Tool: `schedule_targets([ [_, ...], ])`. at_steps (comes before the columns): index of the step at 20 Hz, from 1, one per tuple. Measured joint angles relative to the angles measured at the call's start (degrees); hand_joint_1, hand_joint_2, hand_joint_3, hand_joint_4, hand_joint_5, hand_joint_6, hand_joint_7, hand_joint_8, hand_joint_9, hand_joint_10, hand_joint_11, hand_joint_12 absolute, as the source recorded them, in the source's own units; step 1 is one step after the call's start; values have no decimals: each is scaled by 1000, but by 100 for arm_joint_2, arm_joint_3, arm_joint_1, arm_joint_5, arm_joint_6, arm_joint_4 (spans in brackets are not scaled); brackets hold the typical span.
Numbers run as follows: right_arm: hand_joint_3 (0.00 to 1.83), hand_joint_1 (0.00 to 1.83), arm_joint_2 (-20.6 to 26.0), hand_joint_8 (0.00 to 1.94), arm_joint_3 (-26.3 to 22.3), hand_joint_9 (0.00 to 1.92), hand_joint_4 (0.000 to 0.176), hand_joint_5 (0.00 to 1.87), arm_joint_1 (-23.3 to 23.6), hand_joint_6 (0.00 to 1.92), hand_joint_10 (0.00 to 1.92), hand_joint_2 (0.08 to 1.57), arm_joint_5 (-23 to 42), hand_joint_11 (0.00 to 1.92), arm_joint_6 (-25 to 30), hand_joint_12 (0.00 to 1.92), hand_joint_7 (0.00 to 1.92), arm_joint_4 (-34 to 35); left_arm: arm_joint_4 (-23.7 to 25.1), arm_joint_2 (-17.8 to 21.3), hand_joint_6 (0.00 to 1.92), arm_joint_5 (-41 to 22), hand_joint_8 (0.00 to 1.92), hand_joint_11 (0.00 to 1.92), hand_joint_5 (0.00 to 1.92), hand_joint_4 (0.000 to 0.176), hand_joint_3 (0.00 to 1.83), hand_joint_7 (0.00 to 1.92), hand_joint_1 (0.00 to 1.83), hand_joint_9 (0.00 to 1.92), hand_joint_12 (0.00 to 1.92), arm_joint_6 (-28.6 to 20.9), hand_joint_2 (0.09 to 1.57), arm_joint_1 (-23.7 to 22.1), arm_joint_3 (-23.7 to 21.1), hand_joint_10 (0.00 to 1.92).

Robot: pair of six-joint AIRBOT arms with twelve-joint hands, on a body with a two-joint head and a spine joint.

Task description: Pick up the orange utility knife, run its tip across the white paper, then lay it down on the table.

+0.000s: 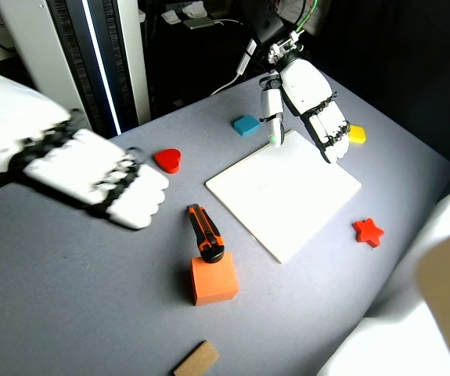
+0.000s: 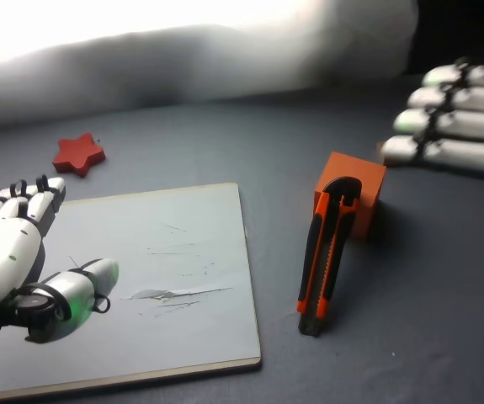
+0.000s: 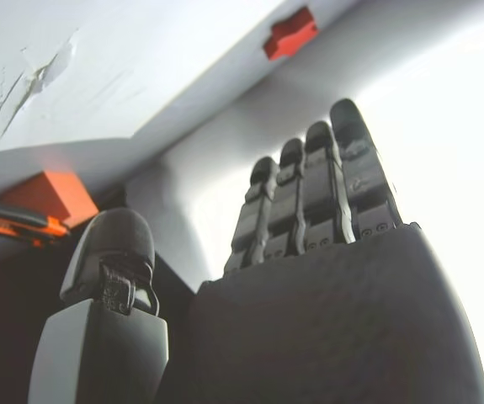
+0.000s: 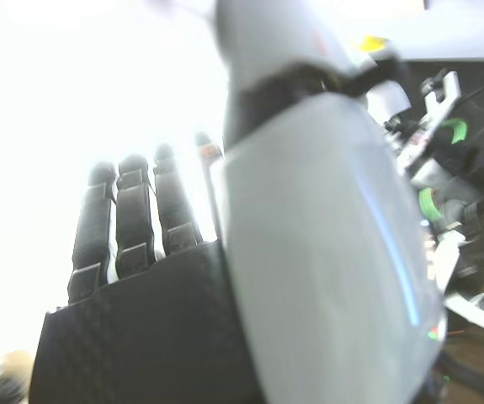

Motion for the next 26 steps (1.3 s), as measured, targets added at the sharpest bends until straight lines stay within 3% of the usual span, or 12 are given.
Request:
schedule_targets([
  [11, 0, 1069, -2247, 0, 1565, 0, 0, 0, -490, 0, 0, 994, 343, 0, 129, 0, 0, -122, 232, -271, 0, -118, 3, 0, 0, 0, 2, 14, 112, 3, 402, -72, 1332, 24, 48, 0],
  [15, 0, 1110, -2859, 0, 2028, 0, 0, 0, -575, 0, 0, 989, 319, 0, 129, 0, 0, -133, 216, -280, 0, -179, 1, 0, 0, 0, 3, 12, 80, 0, 220, -223, 1340, 210, 90, 0],
  [19, 0, 1115, -3342, 0, 2435, 0, 0, 0, -640, 0, 0, 995, 323, 0, 127, 0, 0, -402, 258, -284, 0, -170, 0, 0, 0, 0, 0, 7, 142, 2, 456, -299, 1329, 262, 83, 0],
  [24, 0, 1149, -3713, 0, 2719, 0, 0, 0, -741, 0, 0, 985, 286, 0, 146, 0, 0, -546, 282, -356, 3, -170, 0, 0, 7, 0, 2, 1, 96, 1, 193, -302, 1340, 262, 59, 0],
  [26, 0, 1159, -3825, 0, 2846, 0, 0, 0, -778, 0, 0, 989, 317, 0, 146, 0, 0, -713, 273, -356, 4, -190, 3, 0, 15, 0, 0, 15, 108, 1, 244, -302, 1336, 262, 61, 0],
])
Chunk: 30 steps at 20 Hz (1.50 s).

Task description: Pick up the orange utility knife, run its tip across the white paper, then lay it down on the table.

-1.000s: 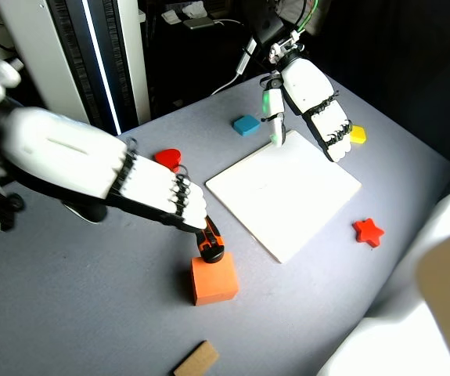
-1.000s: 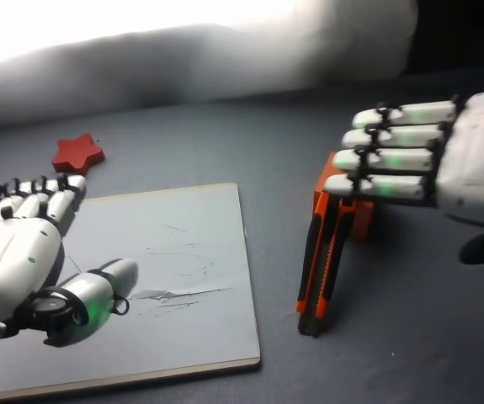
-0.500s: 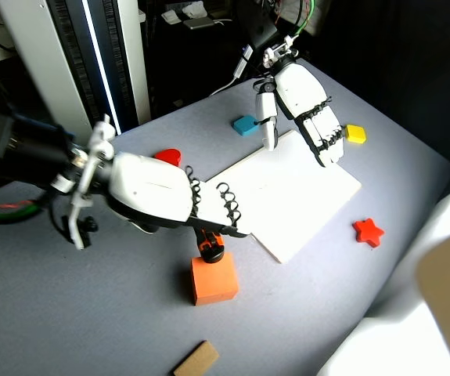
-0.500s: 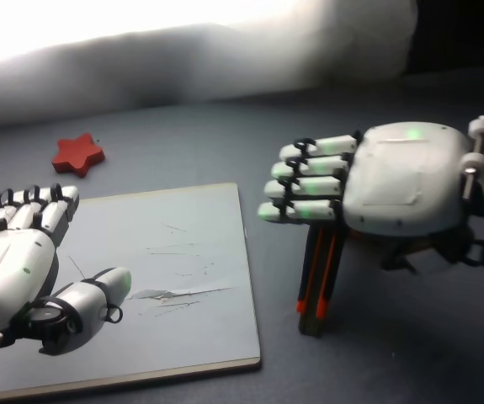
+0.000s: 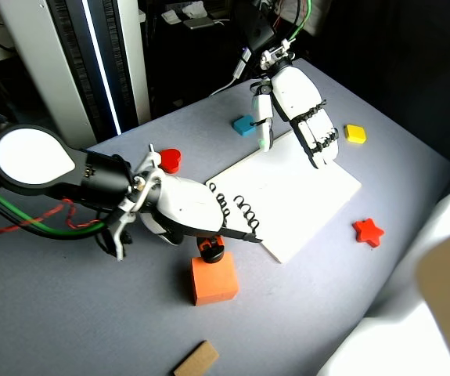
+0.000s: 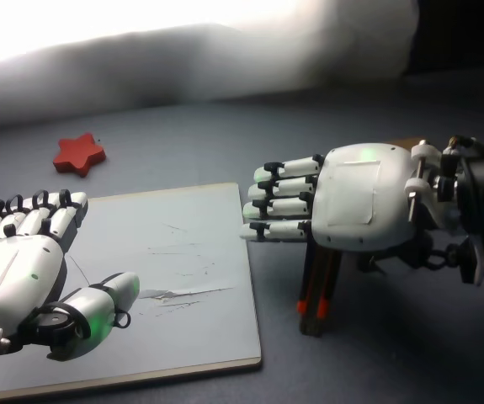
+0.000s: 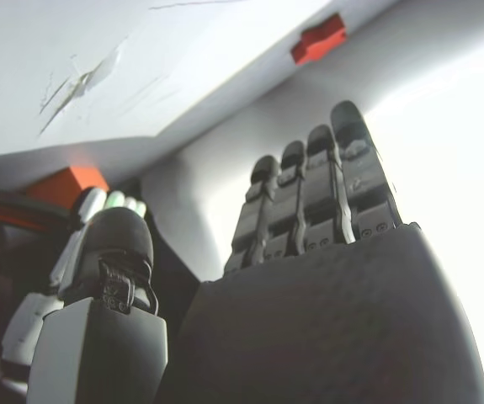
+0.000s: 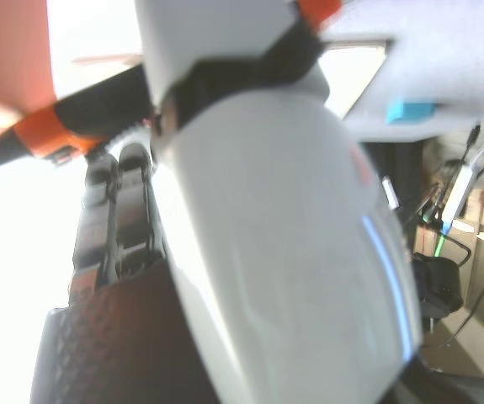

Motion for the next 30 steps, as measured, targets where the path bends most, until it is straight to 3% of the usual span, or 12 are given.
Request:
schedule_targets([
  [4, 0, 1154, -157, 0, 232, 0, 0, 0, -74, 0, 0, 994, 61, 0, 44, 0, 0, -42, 7, 0, 0, -7, 3, 0, 0, 0, 1, 12, 65, 14, 446, 2, 1336, -2, 15, 6],
  [9, 0, 1165, -313, 0, 378, 0, 0, 0, -70, 0, 0, 1008, 57, 0, 55, 0, 0, -55, 24, 0, 1, -15, 7, 0, 3, 0, 0, 39, 158, 28, 384, 44, 1328, -33, 4, 8],
  [11, 0, 1168, -326, 0, 378, 0, 0, 0, -70, 0, 0, 1000, 70, 0, 39, 0, 0, -55, 7, 0, 0, -11, 1, 0, 0, 0, 1, 28, 106, 23, 347, 46, 1336, -31, -24, 4],
  [14, 7, 1134, -323, 0, 378, 0, 0, 0, -70, 0, 0, 1033, 59, 0, 17, 0, 0, -55, 0, 0, 0, -13, 6, 0, 0, 0, 0, 56, 79, 43, 543, 94, 1330, -50, -33, 8],
  [18, 10, 1174, -326, 0, 378, 0, 0, 0, -68, 0, 0, 1041, 31, 0, 15, 0, 0, -55, 2, 0, 0, -22, 7, 0, 0, 0, 0, 91, 154, 53, 599, 109, 1320, -50, -74, 8],
  [24, 38, 1147, -354, 0, 372, 13, 0, 0, -50, 0, 5, 1113, -4, 0, -7, 0, 0, -59, 2, 0, 0, -22, 4, 0, 0, 0, 0, 84, 193, 23, 412, 114, 1315, -48, -66, 8],
  [25, 0, 1060, -354, 12, 372, 221, 0, 144, -50, 4, 37, 1154, -13, 0, -9, 527, 186, -57, 0, 0, 1, -20, 8, 0, 5, 0, 0, 114, 171, 47, 455, 116, 1320, -48, -61, 14],
  [26, 0, 1060, -354, 12, 361, 221, 0, 144, -39, 4, 37, 1154, -22, 0, -9, 527, 186, -59, 2, 0, 1, -20, 8, 0, 5, 0, 0, 114, 171, 47, 455, 114, 1320, -48, -61, 14],
  [27, 0, 1089, -354, 971, 350, 370, 0, 662, -39, 1160, 1191, 1249, -20, 97, -24, 1547, 453, -55, 2, 0, 6, -20, 7, 0, 25, 0, 0, 142, 151, 58, 578, 114, 1316, -48, -61, 12],
  [28, 2, 1145, -354, 1646, 339, 347, 0, 763, -39, 1278, 1561, 1291, -13, 145, -24, 1819, 494, -46, 2, 0, 7, -17, 6, 0, 34, 0, 0, 151, 150, 65, 601, 114, 1317, -48, -61, 12],
  [29, 0, 1150, -354, 1725, 310, 449, 0, 765, -24, 1284, 1793, 1291, 50, 311, -22, 1917, 587, 4, -2, 0, 4, -20, 6, 0, 34, 0, 0, 160, 151, 78, 633, 114, 1314, -48, -61, 14],
  [30, 9, 1158, -354, 1819, 289, 627, 0, 708, 2, 1316, 1895, 1306, 55, 472, -37, 1920, 608, -22, 2, 0, 3, -17, 4, 0, 33, 0, 0, 162, 126, 93, 681, 114, 1312, -48, -61, 16],
])
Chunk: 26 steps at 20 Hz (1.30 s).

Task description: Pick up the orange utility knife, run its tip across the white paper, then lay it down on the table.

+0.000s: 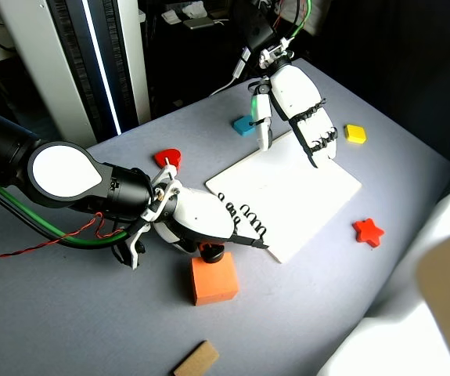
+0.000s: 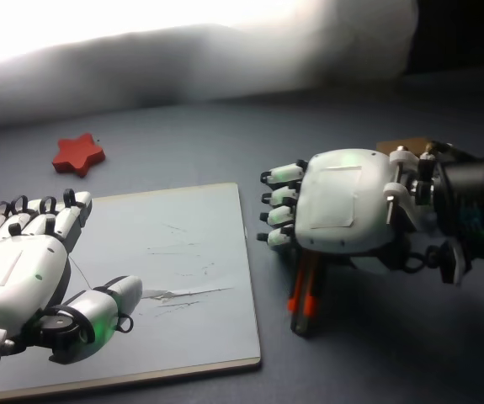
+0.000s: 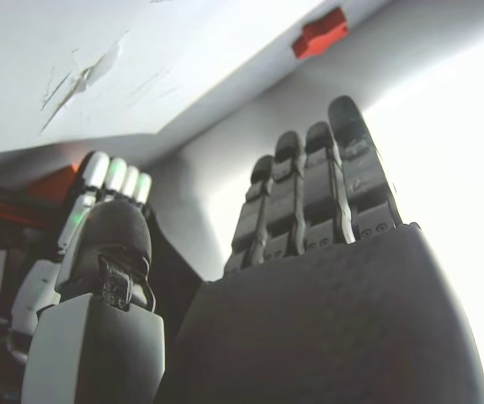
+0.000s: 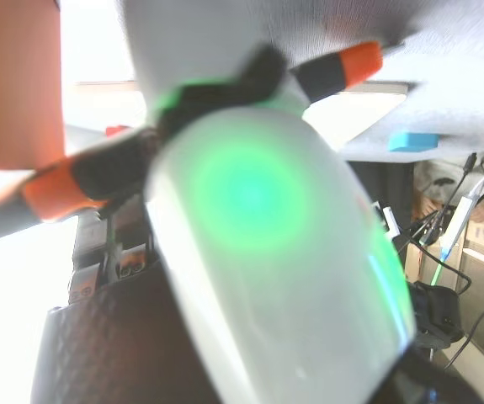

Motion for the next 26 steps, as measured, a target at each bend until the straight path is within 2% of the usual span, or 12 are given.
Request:
schedule_targets([
  [1, 6, 1329, 0, 1936, 0, 1064, 0, 978, -2, 1843, 1920, 1301, -11, 813, -4, 1921, 1104, -15, 13, 0, 0, -2, 2, 0, 28, 1, 0, 149, 119, 91, 659, 0, 1315, 0, 0, 11],
  [2, 0, 1439, 0, 1940, 0, 1232, 0, 1119, -31, 1905, 1921, 1277, -35, 972, -4, 1921, 1248, -26, -7, 0, 0, -15, 2, 0, 23, 5, 0, 147, 118, 93, 651, 2, 1313, 0, 0, 12],
  [3, 0, 1630, 2, 1941, 0, 1478, 0, 1316, -37, 1918, 1921, 1282, -63, 1342, -7, 1921, 1436, -39, -33, 0, 0, -20, 0, 0, 19, 10, 1, 143, 107, 95, 640, 2, 1316, 0, 0, 11],
  [4, 0, 1655, 17, 1941, 2, 1671, 101, 1461, -37, 1920, 1921, 1291, -98, 1653, -9, 1921, 1582, -37, -20, 0, 0, -20, 0, 0, 3, 8, 3, 133, 96, 95, 612, 0, 1325, 0, 0, 8],
  [5, 0, 1655, 26, 1941, 0, 1671, 101, 1461, -35, 1920, 1921, 1291, -105, 1653, -9, 1921, 1582, -33, 0, 0, 0, -20, 0, 0, 3, 8, 3, 133, 96, 95, 612, 0, 1325, 0, 0, 8],
  [6, 0, 1543, 48, 1941, -11, 1842, 134, 1561, -35, 1921, 1921, 1329, -125, 1825, -13, 1921, 1749, -20, 11, 0, 1, -20, 1, 0, 5, 0, 3, 138, 89, 105, 641, 0, 1329, 0, 0, 8],
  [9, 0, 1546, 118, 1941, -149, 1841, 133, 1526, -22, 1921, 1921, 1321, -146, 1813, -20, 1921, 1744, -22, -7, -31, 1, -35, 4, 0, 4, 0, 0, 147, 98, 119, 722, 0, 1324, 0, 37, 10],
  [12, 0, 1580, 168, 1941, -289, 1771, 175, 1484, 42, 1921, 1921, 1310, -155, 1757, 31, 1921, 1669, -24, -2, -31, 8, -35, 5, 0, 28, 0, 0, 168, 125, 144, 769, 0, 1319, 0, 35, 14],
  [17, 0, 1583, 376, 1941, -461, 1723, 176, 1447, 229, 1921, 1921, 1292, -205, 1712, 39, 1921, 1611, -20, -2, -31, 2, -35, 2, 0, 11, 0, 1, 163, 130, 131, 737, 0, 1326, 0, 35, 2],
  [20, 0, 1566, 374, 1941, -258, 1685, 176, 1418, 404, 1921, 1921, 1287, 142, 1683, -916, 1921, 1570, -26, 9, -37, 0, -22, 2, 0, 0, 0, 1, 131, 92, 94, 674, 0, 1328, 0, 66, 3],
  [24, 0, 1575, 90, 1941, 63, 1663, 176, 1407, 387, 1921, 1921, 1278, 708, 1655, -4212, 1921, 1551, 2649, -17, -37, 2, -31, 2, 0, 11, 0, 0, 136, 102, 92, 665, 0, 1329, -22, 205, 4],
  [26, 0, 1568, -90, 1941, 136, 1663, 176, 1410, 387, 1921, 1921, 1277, 1113, 1660, -5204, 1921, 1550, 3401, -57, -55, 6, -15, 3, 0, 29, 0, 0, 146, 118, 111, 695, -4, 1328, -57, 304, 10],
])
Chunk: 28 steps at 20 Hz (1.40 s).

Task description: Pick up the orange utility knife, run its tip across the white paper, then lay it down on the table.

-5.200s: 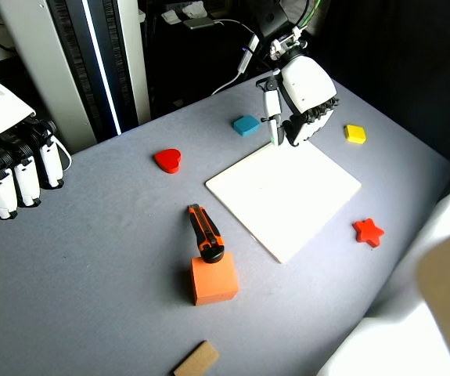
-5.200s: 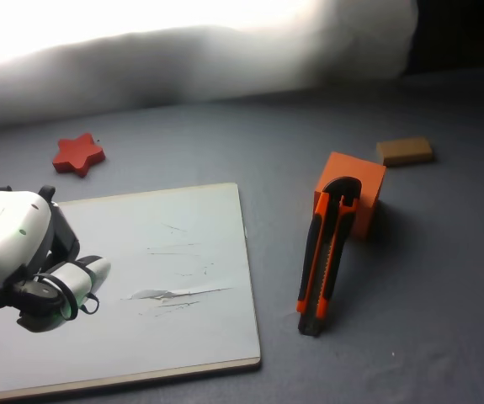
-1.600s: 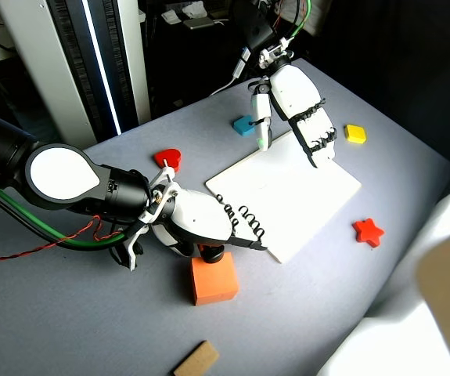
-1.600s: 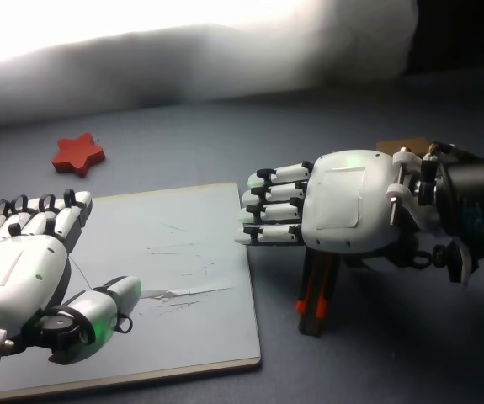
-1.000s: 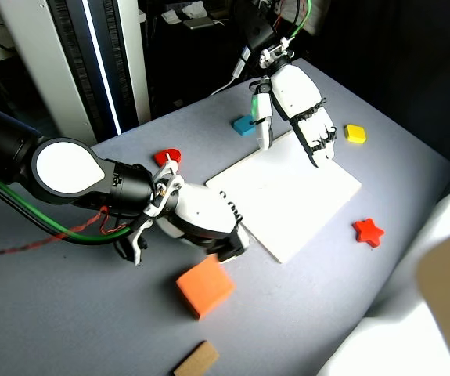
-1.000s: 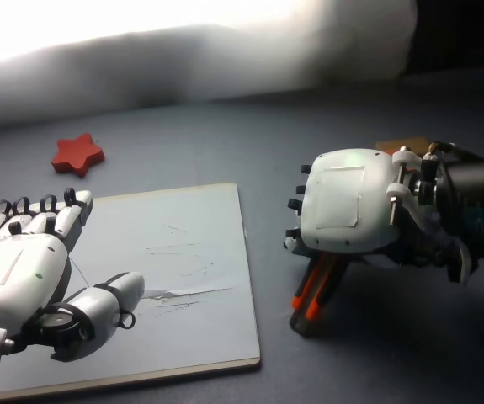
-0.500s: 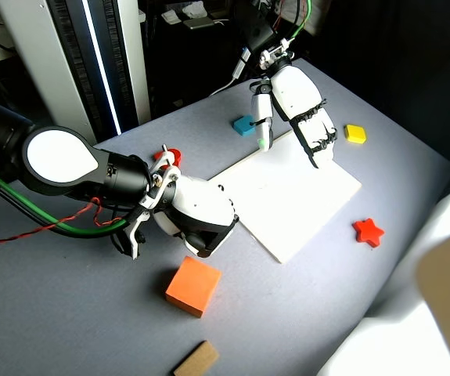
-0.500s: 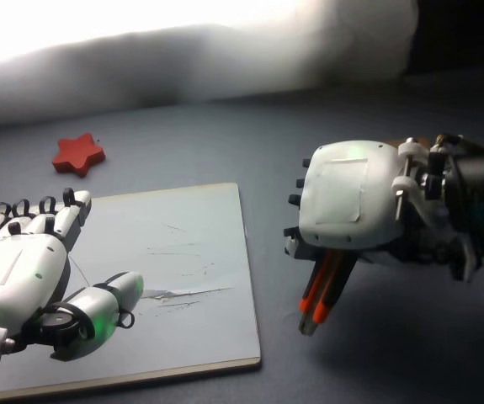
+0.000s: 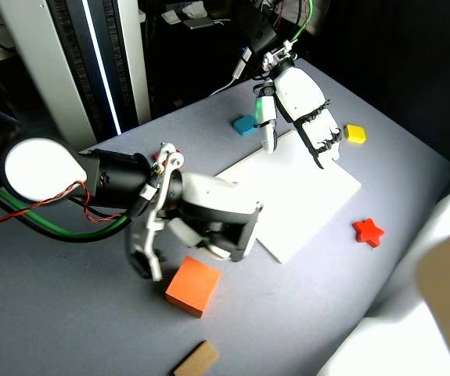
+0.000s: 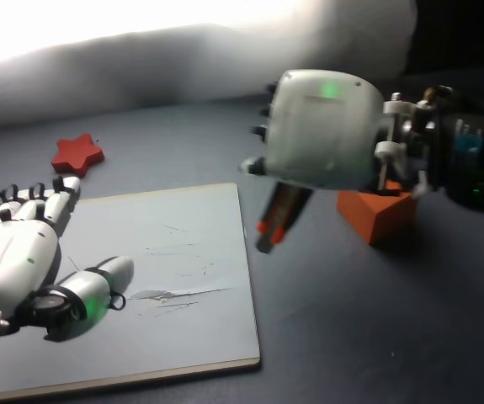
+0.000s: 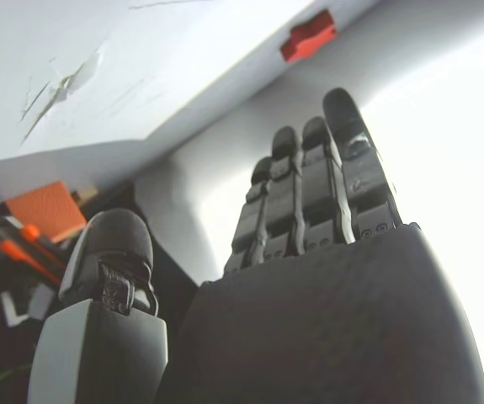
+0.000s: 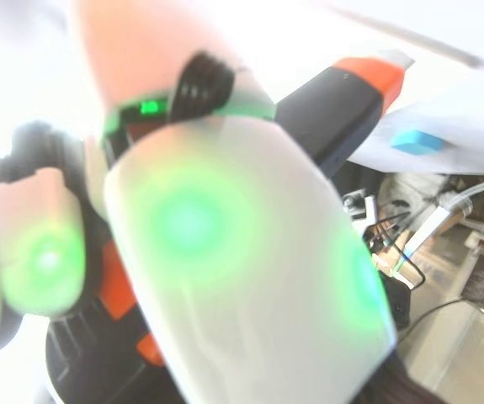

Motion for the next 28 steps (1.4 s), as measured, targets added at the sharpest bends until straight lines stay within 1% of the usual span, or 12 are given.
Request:
schedule_targets([
  [2, 0, 1572, -345, 1941, 131, 1667, 176, 1429, -17, 1921, 1921, 1275, 457, 1661, -955, 1921, 1559, 448, -166, 0, 1, -2, 1, 0, 24, 0, 0, 148, 128, 108, 641, 0, 1327, -4, 157, 6],
  [4, 0, 1570, -619, 1941, 214, 1672, 176, 1424, -31, 1921, 1921, 1282, 791, 1664, -1427, 1921, 1564, 501, -197, 0, 0, -4, 0, 0, 3, 0, 0, 132, 124, 80, 602, 0, 1326, -7, 280, 0],
  [9, 0, 1549, -1416, 1941, 562, 1662, 176, 1401, -258, 1921, 1921, 1281, 1001, 1652, -1993, 1921, 1541, 459, -444, 42, 4, 210, 3, 0, 13, 0, 0, 144, 130, 94, 699, 0, 1325, -170, 656, 7],
  [11, 0, 1555, -1596, 1941, 743, 1666, 176, 1397, -271, 1921, 1921, 1282, 1091, 1661, -2208, 1921, 1544, 479, -514, 63, 0, 334, 0, 0, 1, 0, 3, 120, 112, 83, 626, 0, 1336, -219, 894, 1],
  [12, 0, 1555, -1762, 1941, 997, 1667, 176, 1397, -271, 1921, 1921, 1282, 1279, 1663, -2347, 1921, 1544, 487, -525, 96, 0, 448, 0, 0, 0, 0, 0, 119, 139, 85, 618, 2, 1330, -236, 1075, 2],
  [15, 0, 1556, -1978, 1941, 1353, 1676, 176, 1406, -350, 1921, 1921, 1279, 1440, 1677, -2398, 1921, 1559, 481, -509, 186, 0, 693, 0, 0, 0, 0, 0, 117, 119, 86, 623, -22, 1328, -188, 1279, 2],
  [17, 0, 1558, -2170, 1941, 1735, 1662, 176, 1382, -417, 1921, 1921, 1275, 1499, 1660, -2433, 1921, 1545, 415, -511, 280, 6, 763, 4, 0, 41, 0, 0, 165, 160, 121, 806, -101, 1317, -76, 1360, 9],
  [18, 0, 1555, -2245, 1941, 1917, 1659, 176, 1383, -424, 1921, 1921, 1270, 1530, 1657, -2430, 1921, 1543, 352, -511, 308, 4, 776, 1, 0, 38, 0, 0, 160, 154, 115, 813, -105, 1318, -57, 1364, 5],
  [22, 0, 1563, -2640, 1941, 2855, 1672, 176, 1402, -424, 1921, 1921, 1277, 1998, 1663, -2424, 1921, 1556, 232, -573, 343, 0, 828, 3, 0, 14, 0, 4, 147, 135, 102, 683, -111, 1334, -9, 1370, 1],
  [24, 0, 1565, -2754, 1941, 3014, 1681, 176, 1418, -435, 1921, 1921, 1273, 2203, 1677, -2385, 1921, 1565, 208, -553, 352, 0, 837, 2, 0, 0, 0, 2, 120, 142, 97, 641, -111, 1337, -11, 1412, 4],
  [26, 0, 1550, -2855, 1941, 3126, 1683, 176, 1408, -435, 1921, 1921, 1270, 2277, 1673, -2347, 1921, 1565, 157, -564, 354, 0, 835, 2, 0, 0, 0, 0, 121, 147, 106, 744, -109, 1331, -9, 1423, 6],
  [28, 0, 1552, -3018, 1941, 3331, 1671, 176, 1394, -435, 1921, 1921, 1265, 2337, 1671, -2317, 1921, 1555, 138, -581, 354, 0, 841, 1, 0, 0, 0, 0, 108, 140, 83, 660, -109, 1333, -9, 1423, 1],
])
